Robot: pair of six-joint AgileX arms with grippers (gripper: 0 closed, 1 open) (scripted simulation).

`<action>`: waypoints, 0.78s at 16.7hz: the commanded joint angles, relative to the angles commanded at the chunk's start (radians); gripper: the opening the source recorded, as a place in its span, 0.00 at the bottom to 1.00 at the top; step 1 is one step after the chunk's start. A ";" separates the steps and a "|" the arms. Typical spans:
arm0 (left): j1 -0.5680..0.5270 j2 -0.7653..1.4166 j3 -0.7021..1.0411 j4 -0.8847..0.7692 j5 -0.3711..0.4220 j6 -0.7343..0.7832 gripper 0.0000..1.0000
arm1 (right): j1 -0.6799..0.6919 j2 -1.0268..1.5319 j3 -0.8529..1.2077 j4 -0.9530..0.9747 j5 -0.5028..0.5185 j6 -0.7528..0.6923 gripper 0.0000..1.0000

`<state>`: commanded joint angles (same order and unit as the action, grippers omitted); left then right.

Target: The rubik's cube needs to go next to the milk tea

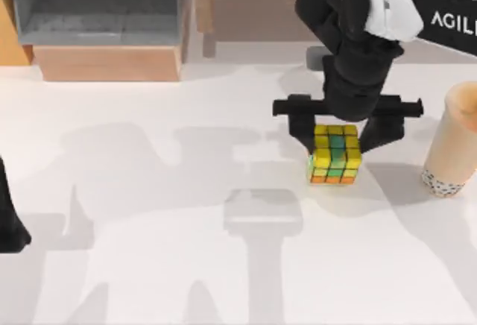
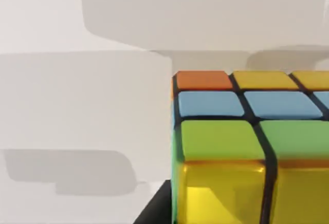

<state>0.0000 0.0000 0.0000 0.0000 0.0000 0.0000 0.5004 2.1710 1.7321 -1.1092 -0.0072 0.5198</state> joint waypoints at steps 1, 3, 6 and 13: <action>0.000 0.000 0.000 0.000 0.000 0.000 1.00 | 0.004 0.005 -0.007 -0.007 0.006 0.004 0.00; 0.000 0.000 0.000 0.000 0.000 0.000 1.00 | 0.004 0.005 -0.007 -0.007 0.006 0.004 0.00; 0.000 0.000 0.000 0.000 0.000 0.000 1.00 | 0.004 0.005 -0.007 -0.007 0.006 0.004 0.08; 0.000 0.000 0.000 0.000 0.000 0.000 1.00 | 0.004 0.005 -0.007 -0.007 0.006 0.004 0.60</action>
<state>0.0000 0.0000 0.0000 0.0000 0.0000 0.0000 0.5044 2.1762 1.7251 -1.1157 -0.0010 0.5238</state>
